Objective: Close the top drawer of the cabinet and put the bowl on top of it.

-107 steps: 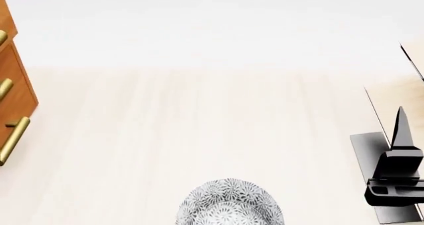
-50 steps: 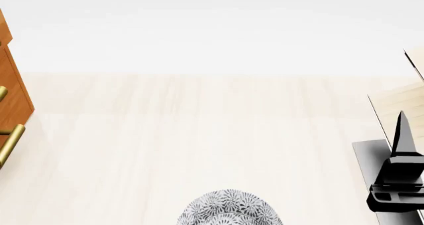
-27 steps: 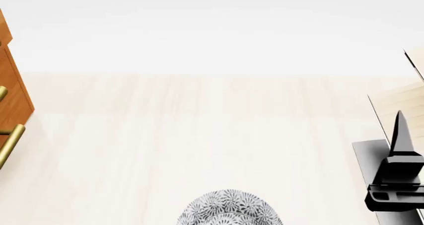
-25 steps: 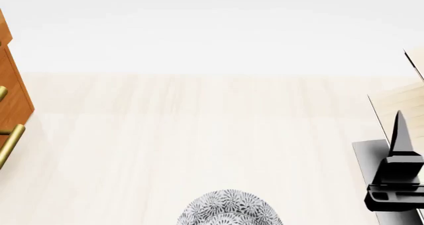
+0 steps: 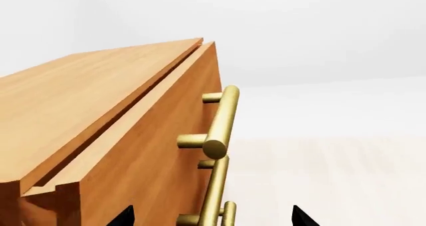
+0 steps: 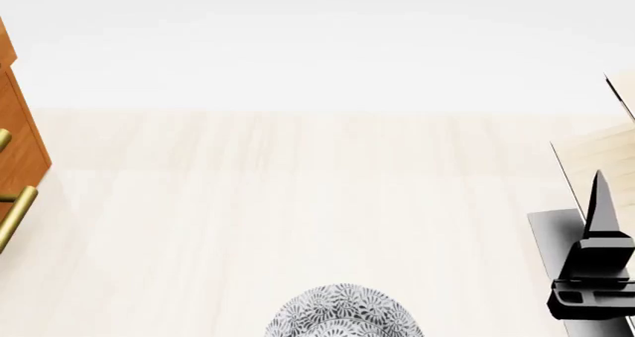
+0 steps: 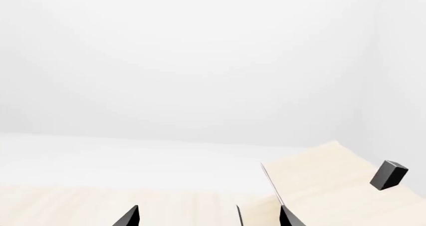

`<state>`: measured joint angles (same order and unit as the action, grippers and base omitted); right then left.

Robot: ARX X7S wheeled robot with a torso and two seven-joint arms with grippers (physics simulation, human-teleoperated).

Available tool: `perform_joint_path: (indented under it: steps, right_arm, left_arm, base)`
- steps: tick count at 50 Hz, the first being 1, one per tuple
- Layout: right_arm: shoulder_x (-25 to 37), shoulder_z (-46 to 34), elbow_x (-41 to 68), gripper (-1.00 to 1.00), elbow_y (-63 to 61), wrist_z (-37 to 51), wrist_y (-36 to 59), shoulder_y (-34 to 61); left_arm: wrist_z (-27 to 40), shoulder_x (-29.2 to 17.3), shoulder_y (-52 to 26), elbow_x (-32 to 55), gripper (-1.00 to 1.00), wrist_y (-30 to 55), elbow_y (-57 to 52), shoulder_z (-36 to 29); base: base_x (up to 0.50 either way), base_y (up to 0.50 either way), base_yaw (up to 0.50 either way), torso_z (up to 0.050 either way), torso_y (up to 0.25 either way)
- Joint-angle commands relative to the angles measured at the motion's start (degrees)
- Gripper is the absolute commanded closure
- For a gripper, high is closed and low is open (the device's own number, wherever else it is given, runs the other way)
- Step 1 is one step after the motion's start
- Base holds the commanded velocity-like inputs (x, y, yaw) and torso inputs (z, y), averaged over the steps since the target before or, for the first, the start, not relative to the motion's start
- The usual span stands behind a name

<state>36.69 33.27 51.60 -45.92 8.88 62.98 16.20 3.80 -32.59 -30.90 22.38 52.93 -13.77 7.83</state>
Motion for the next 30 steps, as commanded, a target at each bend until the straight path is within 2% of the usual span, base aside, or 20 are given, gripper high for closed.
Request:
perform_joint_path:
  steps: [1, 30]
  right_arm:
    - [-0.1, -0.7, -1.6, -1.0, 0.9, -0.7, -1.8, -1.2]
    - [0.2, -2.4, -2.4, -1.0, 1.7, -0.3, -2.9, -1.3]
  left_arm:
    - [0.7, 0.2, -0.5, -1.7, -1.0, -2.0, 4.8, -0.3]
    - [3.7, 0.7, -2.3, -3.0, -1.0, -3.5, 9.5, 2.1]
  base:
    - [0.0, 0.0, 0.0, 0.0, 0.0]
    - [0.0, 0.0, 0.0, 0.0, 0.0]
